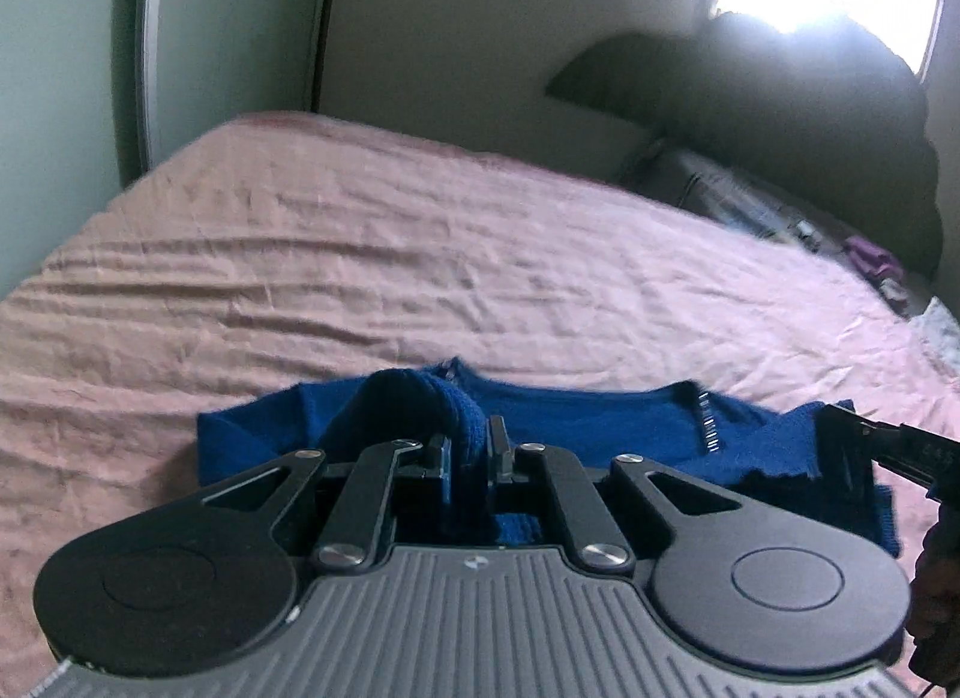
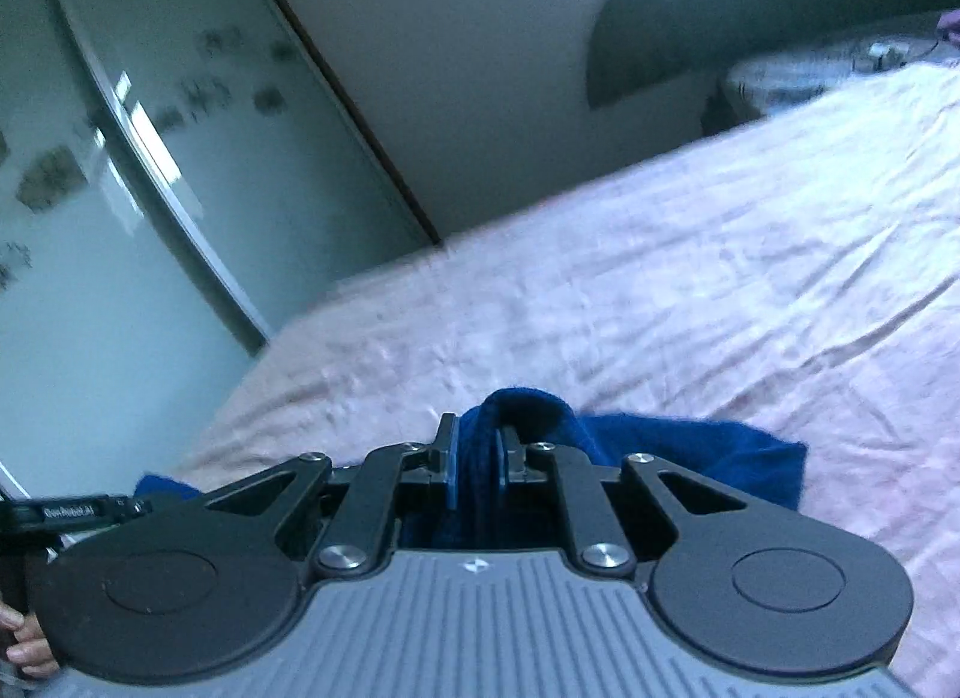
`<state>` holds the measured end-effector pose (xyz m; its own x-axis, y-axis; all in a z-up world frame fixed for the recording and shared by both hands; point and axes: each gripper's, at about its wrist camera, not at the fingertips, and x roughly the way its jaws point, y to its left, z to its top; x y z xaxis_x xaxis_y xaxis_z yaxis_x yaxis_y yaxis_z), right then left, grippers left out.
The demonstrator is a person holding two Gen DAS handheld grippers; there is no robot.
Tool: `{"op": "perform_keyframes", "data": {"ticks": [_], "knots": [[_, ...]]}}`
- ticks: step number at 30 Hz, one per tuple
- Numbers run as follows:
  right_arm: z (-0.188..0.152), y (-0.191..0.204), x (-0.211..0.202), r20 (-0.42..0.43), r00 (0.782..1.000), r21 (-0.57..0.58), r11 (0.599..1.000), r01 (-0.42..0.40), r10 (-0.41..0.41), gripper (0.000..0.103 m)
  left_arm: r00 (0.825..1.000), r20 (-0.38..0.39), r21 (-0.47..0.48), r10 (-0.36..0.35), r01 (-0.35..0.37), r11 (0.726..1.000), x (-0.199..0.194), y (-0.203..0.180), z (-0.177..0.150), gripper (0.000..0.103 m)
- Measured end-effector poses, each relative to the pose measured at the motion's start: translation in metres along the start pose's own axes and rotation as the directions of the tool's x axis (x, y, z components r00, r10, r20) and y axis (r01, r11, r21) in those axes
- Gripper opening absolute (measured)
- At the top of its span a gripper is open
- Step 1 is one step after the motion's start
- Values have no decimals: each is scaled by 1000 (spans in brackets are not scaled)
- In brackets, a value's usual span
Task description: Fold small clothes
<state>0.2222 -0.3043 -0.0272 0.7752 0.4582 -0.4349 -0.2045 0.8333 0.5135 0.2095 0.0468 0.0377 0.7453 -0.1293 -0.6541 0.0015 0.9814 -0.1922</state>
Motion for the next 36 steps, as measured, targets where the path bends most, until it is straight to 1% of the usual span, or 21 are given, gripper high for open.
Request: {"op": "perform_keyframes", "data": {"ticks": [1, 3, 5, 6, 7, 8, 9, 10, 11, 14, 16, 18, 19, 20, 22, 24, 27, 29, 32, 34, 36], "knots": [[-1, -2, 11, -38, 999, 0, 1000, 29, -29, 13, 1000, -19, -9, 12, -12, 1000, 9, 3, 0, 24], [-2, -3, 28, -99, 992, -3, 997, 81, -81, 15, 999, -41, -35, 22, -23, 999, 18, 9, 1, 28], [-3, -5, 38, -128, 985, -7, 993, 114, -114, 19, 999, -46, -76, 13, -17, 997, 22, 18, 3, 31], [-2, -5, 38, -127, 985, -6, 994, 113, -112, 21, 999, -42, -94, 8, -12, 995, 20, 21, 5, 35], [-1, -4, 36, -120, 987, -4, 994, 110, -110, 24, 999, -30, -102, 12, -15, 995, 17, 24, 6, 44], [1, -3, 33, -107, 988, -2, 994, 113, -112, 35, 999, -10, -102, 34, -35, 994, 12, 26, 7, 51], [4, -5, 31, -92, 989, 3, 993, 117, -116, 51, 998, 19, -99, 64, -62, 993, 7, 27, 9, 67], [6, -5, 26, -68, 991, 11, 993, 116, -115, 60, 994, 56, -98, 96, -90, 991, 1, 30, 10, 76], [8, -6, 22, -43, 992, 17, 993, 119, -118, 71, 990, 81, -100, 115, -107, 989, -4, 33, 12, 77], [13, -4, 14, 23, 990, 21, 990, 141, -141, 71, 985, 122, -100, 122, -110, 989, -19, 39, 15, 77], [13, 5, 8, 39, 994, -18, 995, 98, -97, 71, 987, 118, -44, 106, -102, 994, -21, 34, 15, 77], [12, 20, 12, -21, 999, -103, 994, 23, -26, 71, 992, 91, 40, 87, -91, 995, -18, 23, 10, 76], [9, 30, 19, -79, 997, -153, 988, -14, 2, 71, 994, 74, 86, 79, -86, 993, -15, 15, 6, 75], [5, 40, 30, -152, 988, -202, 978, -43, 12, 70, 995, 61, 122, 73, -80, 989, -10, 7, 1, 74], [-5, 53, 50, -244, 970, -268, 962, -57, -10, 69, 998, 17, 210, 54, -57, 976, 1, -8, -8, 74], [-11, 55, 66, -279, 958, -308, 951, -29, -61, 69, 998, -11, 284, 61, -56, 957, 11, -20, -17, 73], [-12, 48, 79, -238, 956, -330, 940, 85, -170, 69, 993, -26, 365, 113, -96, 926, 27, -23, -26, 74], [-9, 50, 74, -190, 960, -333, 933, 134, -205, 69, 977, 11, 356, 212, -202, 913, 36, -10, -25, 73], [-9, 55, 64, -124, 970, -382, 912, 149, -210, 71, 932, 51, 255, 358, -359, 898, 45, 23, -11, 74], [-8, 57, 59, -98, 971, -396, 904, 163, -219, 71, 911, 36, 157, 410, -411, 898, 42, 49, -3, 70], [-4, 55, 57, -93, 973, -384, 909, 160, -211, 72, 910, 25, 84, 413, -414, 907, 33, 66, 0, 70]]}}
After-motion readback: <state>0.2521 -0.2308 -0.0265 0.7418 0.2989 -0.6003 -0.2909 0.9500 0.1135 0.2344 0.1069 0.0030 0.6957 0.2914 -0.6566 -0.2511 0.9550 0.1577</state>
